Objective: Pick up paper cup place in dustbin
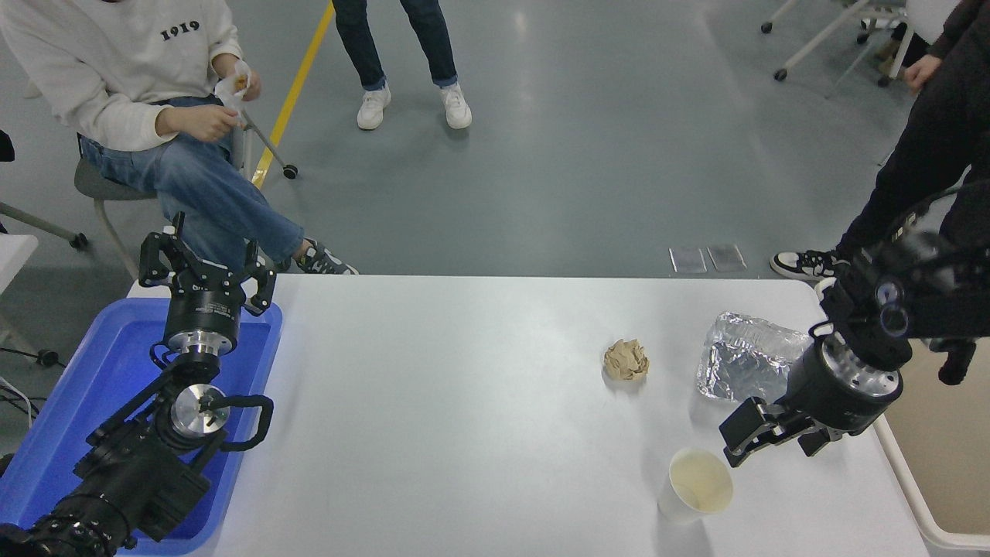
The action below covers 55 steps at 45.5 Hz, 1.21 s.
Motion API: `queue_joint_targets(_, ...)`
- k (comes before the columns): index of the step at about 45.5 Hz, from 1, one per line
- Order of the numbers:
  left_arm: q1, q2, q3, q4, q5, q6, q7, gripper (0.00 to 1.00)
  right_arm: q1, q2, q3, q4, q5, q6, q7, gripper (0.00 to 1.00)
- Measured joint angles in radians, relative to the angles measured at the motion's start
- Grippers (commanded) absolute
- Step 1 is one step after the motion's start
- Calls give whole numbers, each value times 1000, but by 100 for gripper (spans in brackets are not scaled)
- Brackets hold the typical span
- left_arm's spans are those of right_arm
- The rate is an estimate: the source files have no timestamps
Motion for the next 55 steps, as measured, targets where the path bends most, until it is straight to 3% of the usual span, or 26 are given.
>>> queue_joint_targets(24,0,0,0,0,-1,0,0,99,-230,41,110,-134,-61,-111,0,100)
queue_joint_targets(28,0,0,0,0,-1,0,0,99,-251,50,115,-147,-69,-122,0,96)
queue_joint_targets(30,0,0,0,0,-1,0,0,99,-258,53,117,-153,-71,-130,0,86)
queue_joint_targets(34,0,0,0,0,-1,0,0,99,-274,60,119,-166,-78,-144,0,55)
queue_joint_targets(43,-1,0,0,0,-1,0,0,99,-290,67,123,-185,-87,-162,1,34)
queue_joint_targets(45,-1,0,0,0,-1,0,0,99,-293,68,123,-192,-88,-166,1,25)
queue_joint_targets(48,-1,0,0,0,-1,0,0,99,-294,69,123,-197,-89,-170,1,0)
queue_joint_targets(55,-1,0,0,0,0,0,0,99,-295,72,124,-206,-91,-177,4,0)
